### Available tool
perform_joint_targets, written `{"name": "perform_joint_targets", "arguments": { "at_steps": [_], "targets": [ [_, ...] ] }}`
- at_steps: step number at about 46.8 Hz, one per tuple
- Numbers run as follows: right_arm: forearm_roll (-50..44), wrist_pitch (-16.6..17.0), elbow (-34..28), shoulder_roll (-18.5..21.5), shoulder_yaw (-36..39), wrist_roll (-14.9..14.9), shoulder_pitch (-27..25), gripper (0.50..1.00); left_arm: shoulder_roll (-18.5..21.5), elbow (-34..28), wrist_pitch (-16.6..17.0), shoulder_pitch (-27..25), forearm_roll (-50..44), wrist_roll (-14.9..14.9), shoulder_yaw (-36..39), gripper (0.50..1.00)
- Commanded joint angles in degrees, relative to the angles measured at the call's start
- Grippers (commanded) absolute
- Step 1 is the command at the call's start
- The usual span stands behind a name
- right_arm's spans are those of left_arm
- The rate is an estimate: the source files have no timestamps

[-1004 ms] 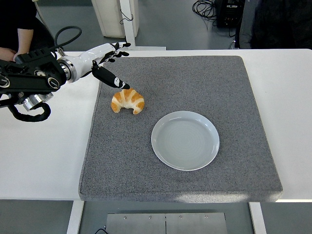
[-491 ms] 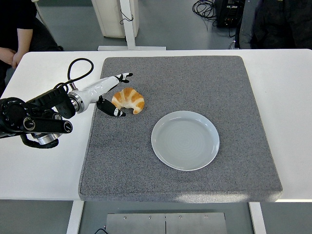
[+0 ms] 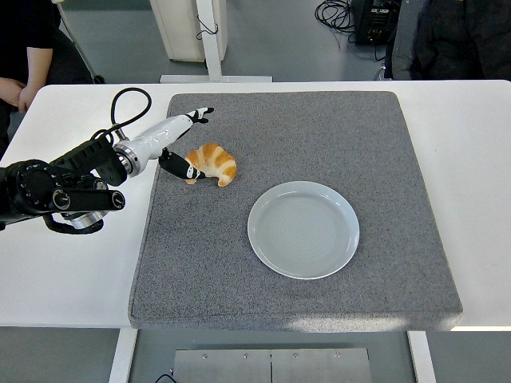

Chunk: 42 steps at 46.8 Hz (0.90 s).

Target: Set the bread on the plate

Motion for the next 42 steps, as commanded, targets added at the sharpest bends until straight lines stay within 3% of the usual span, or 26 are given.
{"name": "perform_joint_targets", "arguments": {
  "at_steps": [1,21,42],
  "targets": [
    [0.0,0.0,0.0,0.0,0.0,0.0,0.0,1.0,-1.1,1.5,0.0,0.9,0.0,0.0,-0.4,0.955],
    [0.0,0.0,0.0,0.0,0.0,0.0,0.0,1.0,-4.4,3.5,0.0,1.8,-0.5,0.1,-1.1,0.955],
    [0.0,0.0,0.0,0.0,-0.1,0.0,0.0,1.0,-4.7,6.3,-0.1,4.8,-0.6,0.1,-1.7,0.948]
  ]
}}
